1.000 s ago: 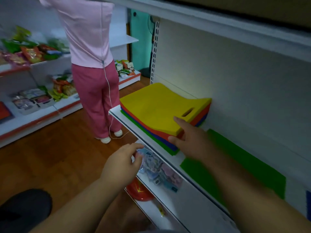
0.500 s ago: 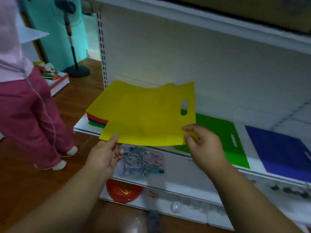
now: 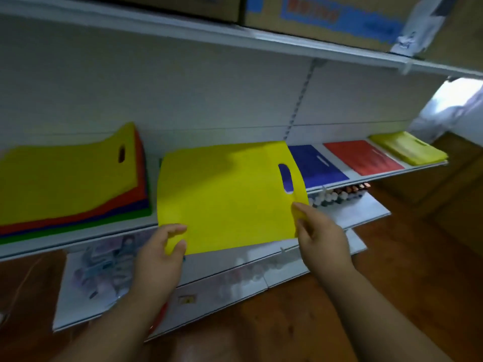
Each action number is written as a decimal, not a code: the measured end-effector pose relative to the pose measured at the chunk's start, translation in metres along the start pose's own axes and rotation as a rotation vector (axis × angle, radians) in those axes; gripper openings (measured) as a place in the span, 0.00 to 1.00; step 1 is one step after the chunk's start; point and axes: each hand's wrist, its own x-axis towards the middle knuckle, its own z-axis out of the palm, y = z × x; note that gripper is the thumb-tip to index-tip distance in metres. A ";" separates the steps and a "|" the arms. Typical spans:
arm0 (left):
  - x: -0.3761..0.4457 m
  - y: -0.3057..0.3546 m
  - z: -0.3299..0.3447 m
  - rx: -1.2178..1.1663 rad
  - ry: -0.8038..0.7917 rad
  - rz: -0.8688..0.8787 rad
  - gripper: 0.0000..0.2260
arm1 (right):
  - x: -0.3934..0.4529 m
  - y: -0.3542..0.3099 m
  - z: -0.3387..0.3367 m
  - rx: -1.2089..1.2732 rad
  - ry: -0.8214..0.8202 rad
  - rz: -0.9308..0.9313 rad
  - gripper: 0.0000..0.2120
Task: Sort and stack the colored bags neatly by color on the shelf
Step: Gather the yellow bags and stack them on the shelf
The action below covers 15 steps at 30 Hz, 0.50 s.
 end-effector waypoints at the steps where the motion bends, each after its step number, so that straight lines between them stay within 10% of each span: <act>1: 0.000 0.008 0.017 0.013 -0.031 0.030 0.14 | -0.005 0.016 -0.011 -0.025 0.034 0.030 0.17; 15: -0.051 0.131 0.366 0.178 -0.401 0.364 0.12 | -0.064 0.305 -0.219 -0.187 0.340 0.434 0.17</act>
